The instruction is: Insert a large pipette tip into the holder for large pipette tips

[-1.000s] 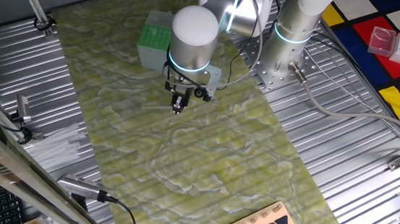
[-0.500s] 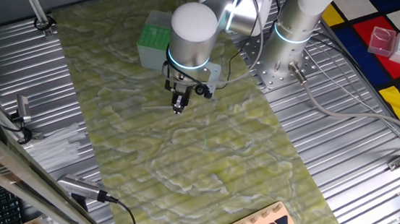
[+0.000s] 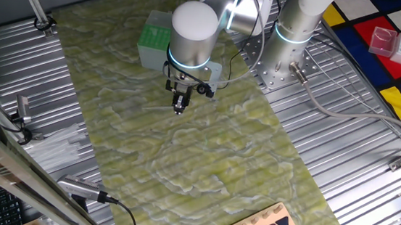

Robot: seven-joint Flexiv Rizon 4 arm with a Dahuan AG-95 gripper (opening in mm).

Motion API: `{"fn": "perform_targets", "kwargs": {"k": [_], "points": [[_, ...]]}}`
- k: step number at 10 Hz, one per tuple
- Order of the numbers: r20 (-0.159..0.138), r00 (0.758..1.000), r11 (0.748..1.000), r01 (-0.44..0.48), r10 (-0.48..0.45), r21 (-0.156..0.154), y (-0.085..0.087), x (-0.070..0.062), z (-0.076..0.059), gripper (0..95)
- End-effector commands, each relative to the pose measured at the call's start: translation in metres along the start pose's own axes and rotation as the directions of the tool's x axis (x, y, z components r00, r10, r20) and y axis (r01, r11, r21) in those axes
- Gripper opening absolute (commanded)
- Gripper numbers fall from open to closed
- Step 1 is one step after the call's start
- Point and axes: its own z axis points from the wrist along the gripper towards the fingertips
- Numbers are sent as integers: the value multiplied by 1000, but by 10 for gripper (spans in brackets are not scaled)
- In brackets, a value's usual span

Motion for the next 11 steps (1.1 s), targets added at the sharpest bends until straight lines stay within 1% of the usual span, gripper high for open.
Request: {"fn": "perform_targets", "kwargs": {"k": [1, 11], "points": [[1, 1000, 1000, -1, 1, 1, 0, 0, 0, 380], [4, 1000, 1000, -8, 8, 5, 0, 0, 0, 380]]}}
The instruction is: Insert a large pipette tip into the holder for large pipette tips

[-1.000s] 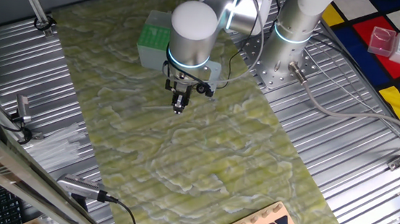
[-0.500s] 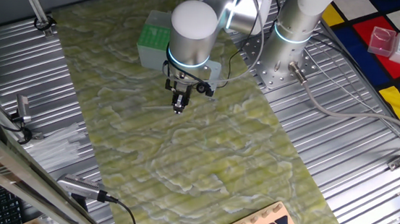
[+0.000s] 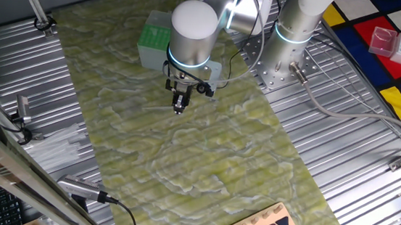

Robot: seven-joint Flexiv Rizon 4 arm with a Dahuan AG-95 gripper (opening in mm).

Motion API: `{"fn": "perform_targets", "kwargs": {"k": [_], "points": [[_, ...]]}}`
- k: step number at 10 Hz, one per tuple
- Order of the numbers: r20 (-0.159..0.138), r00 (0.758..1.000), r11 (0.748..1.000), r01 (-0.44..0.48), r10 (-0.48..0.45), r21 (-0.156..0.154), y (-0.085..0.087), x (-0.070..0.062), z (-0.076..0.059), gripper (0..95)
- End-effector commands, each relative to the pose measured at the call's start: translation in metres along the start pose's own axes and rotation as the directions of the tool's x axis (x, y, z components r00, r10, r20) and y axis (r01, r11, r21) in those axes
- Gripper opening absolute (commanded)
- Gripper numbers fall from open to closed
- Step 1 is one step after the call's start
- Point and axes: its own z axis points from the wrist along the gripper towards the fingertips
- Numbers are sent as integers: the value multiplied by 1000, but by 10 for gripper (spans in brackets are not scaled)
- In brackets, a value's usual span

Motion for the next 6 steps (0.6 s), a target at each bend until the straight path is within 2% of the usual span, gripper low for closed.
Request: {"fn": "perform_targets", "kwargs": {"k": [1, 6], "points": [[1, 1000, 1000, 0, 0, 1, 0, 0, 0, 380], [2, 1000, 1000, 2, -2, 2, 0, 0, 0, 380]]}}
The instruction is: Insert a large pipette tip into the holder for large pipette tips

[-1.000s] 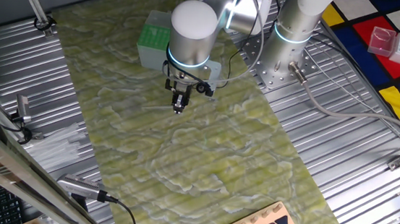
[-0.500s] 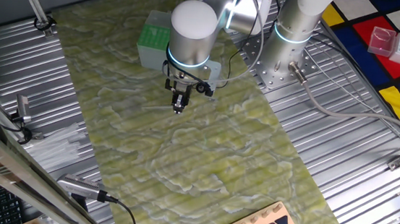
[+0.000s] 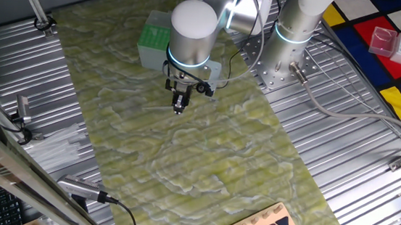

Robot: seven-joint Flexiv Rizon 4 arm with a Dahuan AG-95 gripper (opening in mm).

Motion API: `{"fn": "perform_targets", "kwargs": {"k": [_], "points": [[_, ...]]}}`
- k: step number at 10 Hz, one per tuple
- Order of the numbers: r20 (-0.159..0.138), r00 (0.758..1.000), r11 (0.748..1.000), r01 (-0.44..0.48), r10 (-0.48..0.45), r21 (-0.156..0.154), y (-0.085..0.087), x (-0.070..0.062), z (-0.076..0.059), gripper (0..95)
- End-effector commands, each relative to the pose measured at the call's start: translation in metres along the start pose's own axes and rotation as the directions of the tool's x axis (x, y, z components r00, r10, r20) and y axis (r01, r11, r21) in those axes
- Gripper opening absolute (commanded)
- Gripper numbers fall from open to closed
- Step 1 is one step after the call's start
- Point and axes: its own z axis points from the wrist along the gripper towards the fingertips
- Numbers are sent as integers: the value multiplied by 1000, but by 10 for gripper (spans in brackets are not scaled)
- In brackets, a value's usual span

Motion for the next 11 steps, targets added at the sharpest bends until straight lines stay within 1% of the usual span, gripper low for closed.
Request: {"fn": "perform_targets", "kwargs": {"k": [1, 4, 5, 6, 7, 8, 9, 10, 11], "points": [[0, 1000, 1000, 1, -1, 0, 0, 0, 0, 380], [-2, 999, 999, -35, 35, -2, 0, 0, -1, 380], [-8, 995, 995, -98, 98, -8, 0, 0, -2, 190], [-11, 992, 992, -124, 124, -8, 0, 0, -3, 190], [-19, 968, 968, -251, 251, -12, 0, 0, -4, 190], [-18, 945, 945, -328, 328, -9, 0, 0, -4, 190], [-18, 922, 922, -386, 386, -8, 0, 0, -4, 190], [-17, 919, 919, -395, 395, -7, 0, 0, -4, 190], [-17, 921, 922, -388, 388, -7, 0, 0, -4, 190]]}}
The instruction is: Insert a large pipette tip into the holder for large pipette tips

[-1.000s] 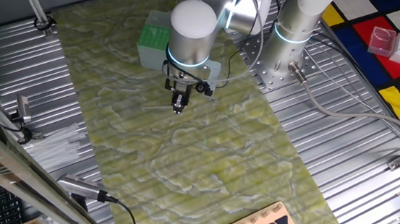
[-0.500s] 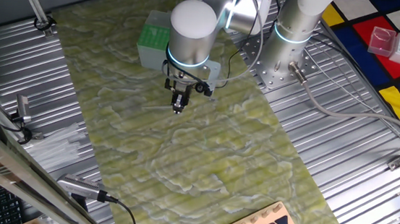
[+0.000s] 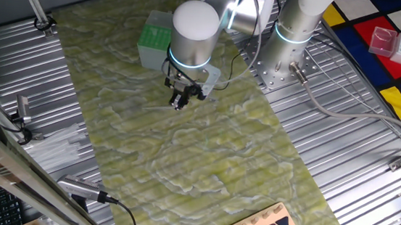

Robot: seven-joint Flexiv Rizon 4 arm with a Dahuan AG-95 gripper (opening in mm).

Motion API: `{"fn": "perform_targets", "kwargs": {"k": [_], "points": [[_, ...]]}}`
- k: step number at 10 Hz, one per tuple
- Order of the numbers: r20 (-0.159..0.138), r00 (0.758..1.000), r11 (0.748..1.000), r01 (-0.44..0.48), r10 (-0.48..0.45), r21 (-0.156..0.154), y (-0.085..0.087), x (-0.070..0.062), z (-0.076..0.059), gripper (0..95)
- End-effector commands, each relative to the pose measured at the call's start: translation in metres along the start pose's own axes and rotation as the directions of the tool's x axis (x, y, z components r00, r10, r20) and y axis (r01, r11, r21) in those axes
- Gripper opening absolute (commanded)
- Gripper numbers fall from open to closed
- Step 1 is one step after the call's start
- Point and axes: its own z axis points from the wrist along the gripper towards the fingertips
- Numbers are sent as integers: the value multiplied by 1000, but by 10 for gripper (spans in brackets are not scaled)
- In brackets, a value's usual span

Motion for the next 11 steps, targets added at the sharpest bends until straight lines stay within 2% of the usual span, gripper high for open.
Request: {"fn": "perform_targets", "kwargs": {"k": [1, 3, 5, 7, 8, 9, 10, 11], "points": [[-5, 997, 997, -75, 75, -3, 0, 0, 2, 190], [-12, 997, 997, -80, 80, -11, 1, 0, 2, 190], [-30, 991, 991, -130, 130, -20, 5, 1, 2, 190], [-36, 947, 947, -320, 319, -23, 14, 8, 0, 190], [-44, 889, 890, -456, 455, -22, 17, 10, -1, 0], [-42, 845, 845, -535, 534, -22, 18, 11, -2, 0], [-44, 782, 782, -623, 622, -23, 18, 11, -2, 0], [-43, 704, 704, -710, 709, -22, 18, 11, -1, 190]]}}
